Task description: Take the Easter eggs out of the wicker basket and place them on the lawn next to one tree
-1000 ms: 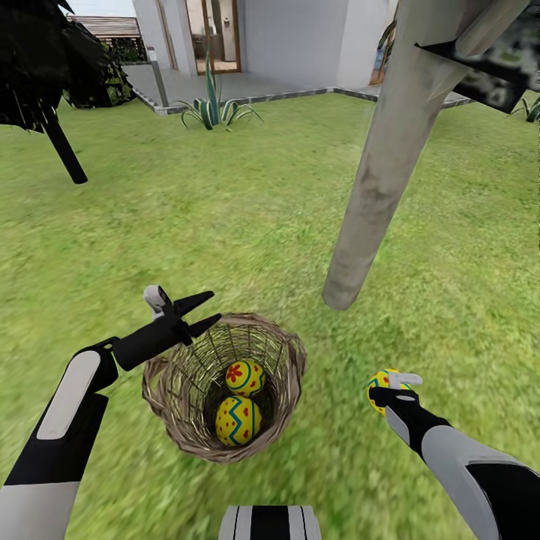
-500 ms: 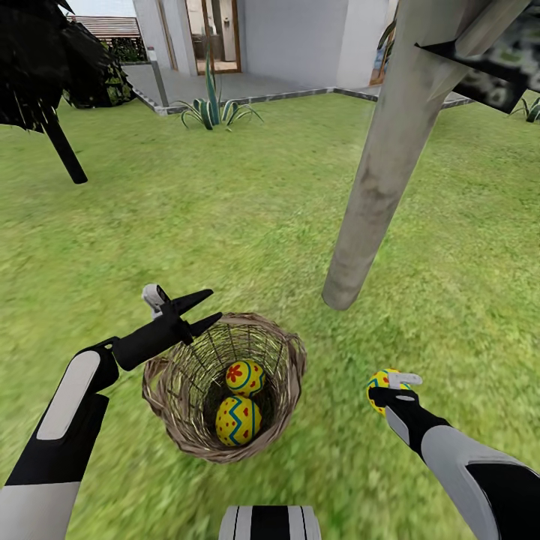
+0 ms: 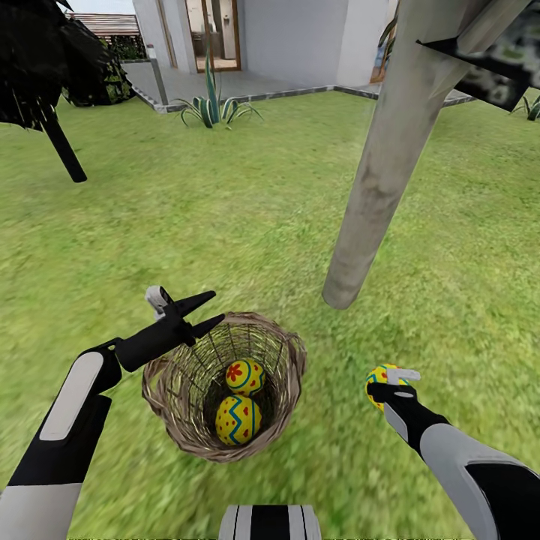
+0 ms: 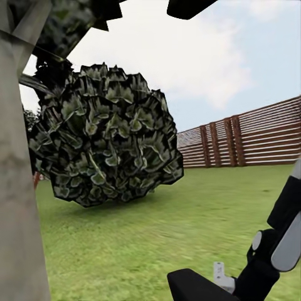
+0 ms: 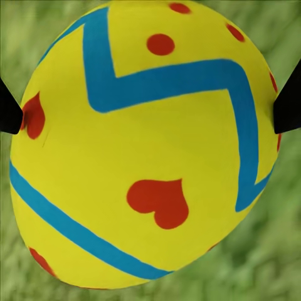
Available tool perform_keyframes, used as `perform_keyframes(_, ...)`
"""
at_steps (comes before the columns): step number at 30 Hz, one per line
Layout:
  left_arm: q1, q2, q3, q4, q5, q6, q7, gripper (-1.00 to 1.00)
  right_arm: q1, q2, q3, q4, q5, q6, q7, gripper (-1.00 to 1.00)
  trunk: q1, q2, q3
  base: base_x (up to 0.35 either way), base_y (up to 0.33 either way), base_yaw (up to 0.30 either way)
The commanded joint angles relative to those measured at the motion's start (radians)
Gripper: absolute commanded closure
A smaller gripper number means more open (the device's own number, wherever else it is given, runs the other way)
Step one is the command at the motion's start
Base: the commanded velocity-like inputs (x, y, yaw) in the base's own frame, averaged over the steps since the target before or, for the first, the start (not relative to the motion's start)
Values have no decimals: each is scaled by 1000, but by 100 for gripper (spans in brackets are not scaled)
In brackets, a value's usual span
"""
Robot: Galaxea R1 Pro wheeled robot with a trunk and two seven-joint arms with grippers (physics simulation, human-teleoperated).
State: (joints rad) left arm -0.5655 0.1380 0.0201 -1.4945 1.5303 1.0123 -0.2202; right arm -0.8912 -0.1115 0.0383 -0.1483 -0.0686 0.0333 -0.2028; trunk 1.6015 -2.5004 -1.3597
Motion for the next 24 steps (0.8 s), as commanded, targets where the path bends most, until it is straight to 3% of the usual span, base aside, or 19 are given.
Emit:
perform_keyframes(1, -1, -1, 0, 0, -9, 3, -10, -100, 0, 0, 5, -3, -6, 4, -4, 100, 0, 0, -2, 0, 0, 0)
perform_keyframes(14, -1, -5, 0, 0, -9, 6, -18, -100, 0, 2, 5, -5, -6, 6, -4, 100, 0, 0, -23, 0, 0, 0)
perform_keyframes(17, -4, -6, 1, -1, -9, 5, -92, -100, 0, 2, 7, -7, -6, 5, -6, 100, 0, 0, -28, 0, 0, 0)
perform_keyframes(24, -65, -6, 2, -2, -9, 5, -155, -100, 0, 2, 9, -7, -7, 3, -5, 100, 0, 0, -39, 0, 0, 0)
